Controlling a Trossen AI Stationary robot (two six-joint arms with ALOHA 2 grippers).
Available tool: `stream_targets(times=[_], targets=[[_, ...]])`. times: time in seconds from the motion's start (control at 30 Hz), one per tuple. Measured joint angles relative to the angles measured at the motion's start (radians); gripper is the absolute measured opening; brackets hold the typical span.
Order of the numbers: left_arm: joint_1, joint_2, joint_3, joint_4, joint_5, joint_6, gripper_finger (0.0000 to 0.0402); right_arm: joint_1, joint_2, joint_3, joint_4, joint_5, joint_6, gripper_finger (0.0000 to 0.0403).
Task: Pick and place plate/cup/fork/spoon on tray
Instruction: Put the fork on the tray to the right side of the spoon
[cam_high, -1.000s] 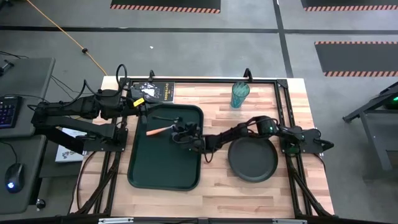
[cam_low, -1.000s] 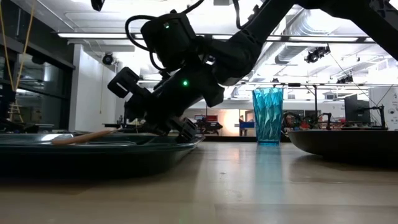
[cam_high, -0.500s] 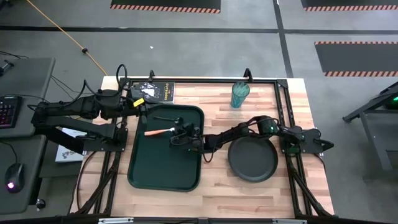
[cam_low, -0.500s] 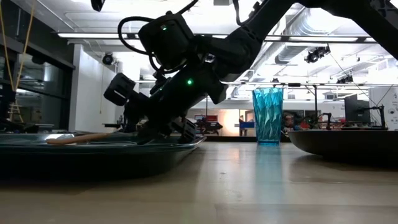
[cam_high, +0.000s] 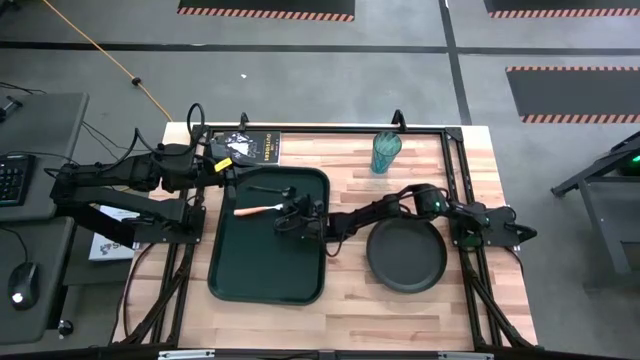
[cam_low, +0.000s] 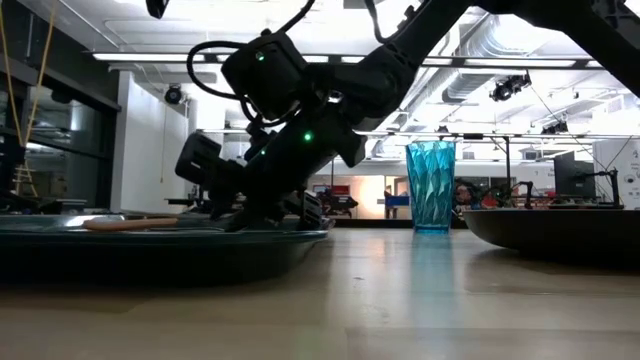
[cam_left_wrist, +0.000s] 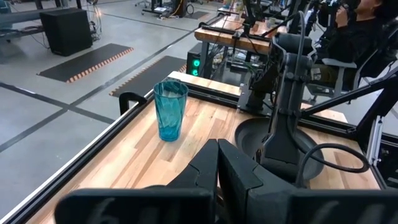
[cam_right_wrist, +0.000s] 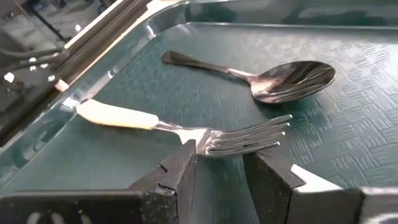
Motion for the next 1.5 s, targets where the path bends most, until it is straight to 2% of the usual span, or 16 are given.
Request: stream_targets(times=[0.23,0.5,1.13,1.5], targets=[[0.000,0.000,0.000,-0.006,0.000,0.000,0.0000,-0.008,-0.028,-0.006,-0.036,-0.032,-0.072,0.0122],[0.000,0.000,0.000,-0.007,0.000,0.000,0.0000,-0.021,-0.068,-0.005,-0.203,-0.031,-0.080,0.0122],[0.000,0.000,0.000,-0.029,0.000,-0.001,0.0001,-0.020,-0.078,-0.003,-0.254,-0.042,-0.130,0.0122],[0.000,0.000,0.000,-0.029,0.000,-0.001,0.0001,-0.020,-0.187,-0.003,-0.530,0.017,-0.168,0.0122]])
